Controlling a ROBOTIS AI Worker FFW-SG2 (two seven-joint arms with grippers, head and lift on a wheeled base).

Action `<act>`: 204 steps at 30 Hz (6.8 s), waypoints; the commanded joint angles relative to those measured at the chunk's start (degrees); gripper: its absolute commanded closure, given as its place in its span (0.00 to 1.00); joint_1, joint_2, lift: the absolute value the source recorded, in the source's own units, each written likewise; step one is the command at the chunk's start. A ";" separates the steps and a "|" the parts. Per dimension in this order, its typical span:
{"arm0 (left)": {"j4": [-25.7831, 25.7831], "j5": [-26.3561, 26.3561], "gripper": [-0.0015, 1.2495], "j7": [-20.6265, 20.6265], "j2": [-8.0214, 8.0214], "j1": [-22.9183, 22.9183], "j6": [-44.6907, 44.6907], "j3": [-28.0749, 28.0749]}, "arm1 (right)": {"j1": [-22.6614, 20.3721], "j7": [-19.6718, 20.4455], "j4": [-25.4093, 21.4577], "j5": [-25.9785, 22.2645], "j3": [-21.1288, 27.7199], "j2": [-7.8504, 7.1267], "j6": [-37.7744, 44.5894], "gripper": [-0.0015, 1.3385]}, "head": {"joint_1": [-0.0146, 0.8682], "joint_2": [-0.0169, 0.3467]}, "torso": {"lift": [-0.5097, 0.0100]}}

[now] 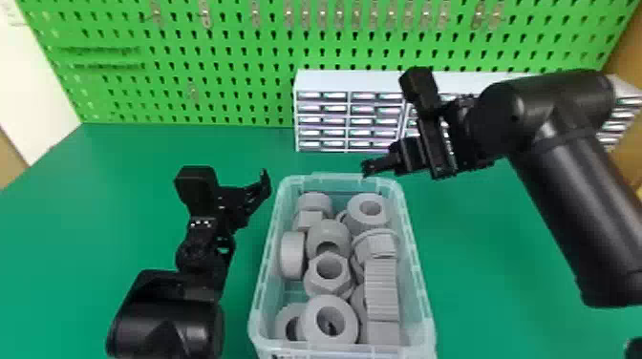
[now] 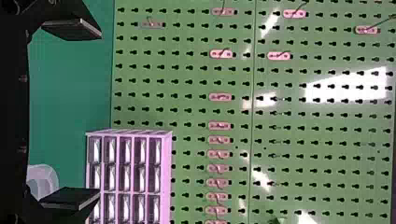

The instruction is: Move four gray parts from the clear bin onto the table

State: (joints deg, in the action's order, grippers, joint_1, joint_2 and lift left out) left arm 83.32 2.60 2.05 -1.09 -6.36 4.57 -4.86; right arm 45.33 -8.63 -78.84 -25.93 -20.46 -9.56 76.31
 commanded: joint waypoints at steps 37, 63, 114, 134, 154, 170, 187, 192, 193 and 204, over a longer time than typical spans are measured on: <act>-0.79 0.57 0.08 0.06 -0.05 -1.11 0.00 -1.55 | 2.22 -2.01 16.53 -2.19 -11.27 1.30 -16.02 0.09 | 0.80 0.24 | 0.88; -0.88 1.01 0.08 0.06 -0.05 -1.90 0.00 -1.99 | 2.75 -2.09 23.03 -4.30 -16.90 2.00 -22.35 0.09 | 0.80 0.24 | 0.88; -1.14 1.62 0.08 0.06 -0.32 -1.72 0.00 -1.82 | 3.19 -2.09 26.02 -6.50 -19.27 2.00 -22.00 0.67 | 0.80 0.24 | 0.88; -1.14 1.97 0.08 0.06 -0.49 -1.20 0.09 -1.64 | 3.37 -2.09 21.54 -5.53 -18.57 2.00 -19.98 0.69 | 0.80 0.24 | 0.88; -1.05 2.15 0.08 0.06 -0.67 -0.93 0.35 -1.55 | 3.45 -2.09 9.76 -1.58 -13.29 1.83 -11.54 0.69 | 0.80 0.24 | 0.88; -1.05 2.41 0.08 0.06 -0.93 -0.41 0.44 -1.64 | 1.52 -2.09 2.38 4.31 -4.59 1.21 -5.21 0.69 | 0.80 0.24 | 0.88; -1.05 2.50 0.08 0.06 -1.02 -0.05 0.44 -1.82 | -2.79 -2.09 -2.37 10.11 5.34 0.16 -0.02 0.69 | 0.80 0.24 | 0.88; -1.05 2.59 0.08 0.06 -1.02 -0.32 0.44 -2.17 | -4.37 -2.09 -3.33 11.43 7.54 -0.02 1.65 0.69 | 0.80 0.24 | 0.88; -1.05 2.59 0.08 0.06 -1.02 -0.41 0.44 -2.25 | -4.81 -2.09 -3.33 11.61 8.06 -0.11 1.82 0.69 | 0.80 0.24 | 0.88; -1.05 2.68 0.08 0.32 -1.02 -0.41 0.44 -2.69 | -7.80 -2.09 -3.95 13.89 12.37 -0.72 3.05 0.69 | 0.80 0.24 | 0.88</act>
State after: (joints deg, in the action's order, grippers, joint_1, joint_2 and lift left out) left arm 82.27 5.21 2.26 -2.11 -6.77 5.01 -7.42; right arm 38.43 -10.72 -82.78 -13.15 -9.46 -10.06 78.95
